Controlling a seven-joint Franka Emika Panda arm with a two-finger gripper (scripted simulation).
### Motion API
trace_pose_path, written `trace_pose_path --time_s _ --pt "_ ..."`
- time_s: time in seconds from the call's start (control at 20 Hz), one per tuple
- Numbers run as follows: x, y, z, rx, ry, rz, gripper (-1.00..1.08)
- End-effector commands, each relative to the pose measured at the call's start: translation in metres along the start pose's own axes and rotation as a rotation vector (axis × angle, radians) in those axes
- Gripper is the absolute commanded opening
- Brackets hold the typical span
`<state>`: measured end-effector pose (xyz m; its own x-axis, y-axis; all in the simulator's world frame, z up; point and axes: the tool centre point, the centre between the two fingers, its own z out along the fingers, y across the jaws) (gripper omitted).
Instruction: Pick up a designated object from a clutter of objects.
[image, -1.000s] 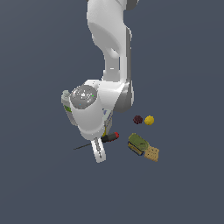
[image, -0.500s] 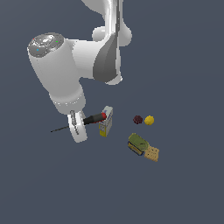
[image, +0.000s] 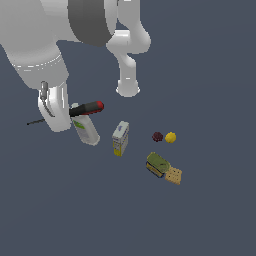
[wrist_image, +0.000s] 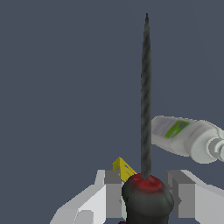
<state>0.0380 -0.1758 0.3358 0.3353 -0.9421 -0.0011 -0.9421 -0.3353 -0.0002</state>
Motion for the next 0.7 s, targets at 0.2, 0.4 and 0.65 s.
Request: trace_pose_path --time_s 0.2,0.4,0.65 --pt "0.017 0.016 -0.046 -0.001 0.001 -0.002 -1.00" --pt "0.023 0.020 -0.061 0.000 0.001 -0.003 -1.00" --pt "0.025 0.021 -0.067 0.000 0.001 -0.004 -1.00"
